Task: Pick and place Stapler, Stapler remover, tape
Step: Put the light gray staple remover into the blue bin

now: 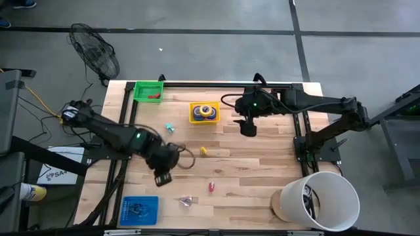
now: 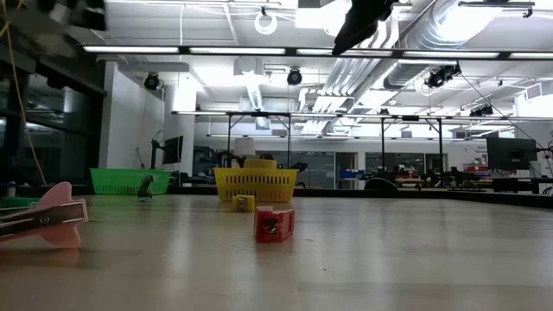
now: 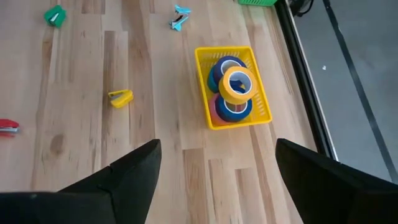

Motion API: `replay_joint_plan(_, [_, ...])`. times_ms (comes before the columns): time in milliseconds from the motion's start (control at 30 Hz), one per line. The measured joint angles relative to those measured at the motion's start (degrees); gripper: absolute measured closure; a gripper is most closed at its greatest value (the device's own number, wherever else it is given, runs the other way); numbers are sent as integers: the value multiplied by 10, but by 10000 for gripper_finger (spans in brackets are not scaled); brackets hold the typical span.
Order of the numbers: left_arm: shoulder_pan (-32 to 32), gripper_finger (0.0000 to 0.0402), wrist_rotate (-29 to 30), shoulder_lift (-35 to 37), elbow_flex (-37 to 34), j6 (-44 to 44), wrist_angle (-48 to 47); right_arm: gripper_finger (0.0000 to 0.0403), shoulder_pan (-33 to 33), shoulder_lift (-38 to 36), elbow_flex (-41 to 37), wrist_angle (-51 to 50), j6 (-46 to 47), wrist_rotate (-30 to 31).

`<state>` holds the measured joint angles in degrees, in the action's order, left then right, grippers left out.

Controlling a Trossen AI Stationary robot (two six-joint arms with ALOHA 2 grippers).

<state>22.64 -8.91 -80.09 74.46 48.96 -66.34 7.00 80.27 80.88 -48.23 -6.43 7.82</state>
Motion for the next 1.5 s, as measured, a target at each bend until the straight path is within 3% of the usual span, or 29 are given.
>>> replay_joint_plan(500, [213, 320, 7, -8, 0, 415, 53, 96, 24, 0, 0, 5, -32, -24])
replay_joint_plan(767, [260, 320, 7, -62, 0, 491, 84, 96, 30, 0, 0, 22, -41, -30])
replay_joint_plan(1033, [271, 320, 7, -102, 0, 534, 103, 96, 81, 0, -7, 22, -37, -161])
replay_joint_plan(1267, [270, 320, 10, -119, -1, 564, 113, 96, 104, -52, -124, 42, -23, -206])
replay_joint_plan(1500, [286, 320, -4, -118, -3, 613, 105, 96, 102, -183, -289, 146, 59, -240])
